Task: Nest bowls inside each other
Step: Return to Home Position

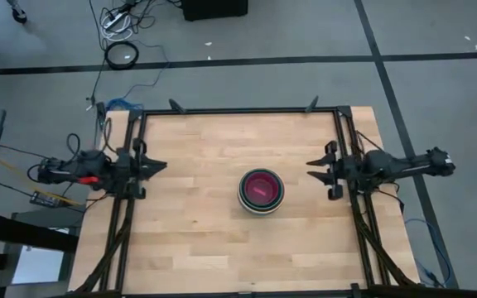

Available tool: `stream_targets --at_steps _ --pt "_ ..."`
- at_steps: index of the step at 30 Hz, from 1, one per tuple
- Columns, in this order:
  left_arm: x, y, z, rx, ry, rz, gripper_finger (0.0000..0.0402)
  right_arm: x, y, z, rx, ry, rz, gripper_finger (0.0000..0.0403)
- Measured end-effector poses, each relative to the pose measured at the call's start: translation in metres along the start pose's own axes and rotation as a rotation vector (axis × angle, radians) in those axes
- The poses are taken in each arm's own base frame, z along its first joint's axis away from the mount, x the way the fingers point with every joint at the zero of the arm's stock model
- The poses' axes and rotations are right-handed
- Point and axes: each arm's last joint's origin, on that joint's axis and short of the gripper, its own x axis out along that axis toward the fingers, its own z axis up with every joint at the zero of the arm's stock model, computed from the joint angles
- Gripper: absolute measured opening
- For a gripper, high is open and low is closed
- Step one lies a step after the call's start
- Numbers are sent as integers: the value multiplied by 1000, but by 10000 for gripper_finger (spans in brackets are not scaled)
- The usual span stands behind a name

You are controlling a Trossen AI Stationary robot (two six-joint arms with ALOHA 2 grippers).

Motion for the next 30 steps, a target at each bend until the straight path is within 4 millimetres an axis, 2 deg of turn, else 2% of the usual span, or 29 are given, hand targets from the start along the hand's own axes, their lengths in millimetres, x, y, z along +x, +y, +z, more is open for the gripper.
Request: stream_targets --at_steps 7,13,23,30 --pt "9 -2 -31 22 90 72 37 0 -3 -32 61 50 -37 121" --pt "13 -1 -50 13 135 179 37 0 -9 -34 82 59 -95 123" --pt "14 11 -47 104 88 369 37 -1 -25 -34 26 55 -239 121" --pt "14 20 -47 128 98 468 37 -2 -35 -35 14 58 -248 121"
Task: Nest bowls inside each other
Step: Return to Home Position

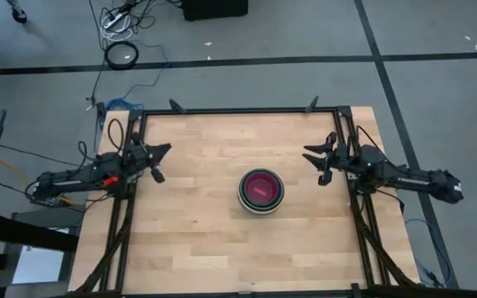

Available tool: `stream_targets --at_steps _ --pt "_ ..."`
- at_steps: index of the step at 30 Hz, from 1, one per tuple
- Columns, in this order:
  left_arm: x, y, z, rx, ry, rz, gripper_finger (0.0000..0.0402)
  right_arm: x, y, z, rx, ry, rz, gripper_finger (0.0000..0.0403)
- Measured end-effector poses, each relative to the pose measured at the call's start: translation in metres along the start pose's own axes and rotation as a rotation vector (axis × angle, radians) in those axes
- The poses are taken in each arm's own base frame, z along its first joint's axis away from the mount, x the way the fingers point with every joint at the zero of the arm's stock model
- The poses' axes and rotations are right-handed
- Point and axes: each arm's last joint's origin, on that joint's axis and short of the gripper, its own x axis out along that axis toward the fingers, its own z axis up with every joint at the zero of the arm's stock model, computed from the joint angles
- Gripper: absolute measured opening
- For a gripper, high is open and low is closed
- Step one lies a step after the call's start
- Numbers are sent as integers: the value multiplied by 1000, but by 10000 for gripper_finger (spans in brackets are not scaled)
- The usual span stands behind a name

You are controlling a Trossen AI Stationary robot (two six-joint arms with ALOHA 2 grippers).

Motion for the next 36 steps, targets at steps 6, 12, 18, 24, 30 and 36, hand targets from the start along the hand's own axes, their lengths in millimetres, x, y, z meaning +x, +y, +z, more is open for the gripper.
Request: stream_targets --at_steps 6,12,18,24,30,36 --pt "0 -3 1 -39 -17 -125 37 0 -2 0 3 0 10 121" --pt "0 -3 1 -68 -16 -126 37 0 -2 0 3 1 5 122" --pt "0 -3 0 -70 -14 -126 37 0 -2 0 2 0 4 122" --pt "0 -3 0 -70 -14 -125 37 0 -2 0 2 0 4 121" --pt "0 -3 0 -71 -14 -125 37 0 -2 0 2 0 4 123" --pt "0 -3 0 -71 -14 -125 37 0 -2 0 1 0 4 122"
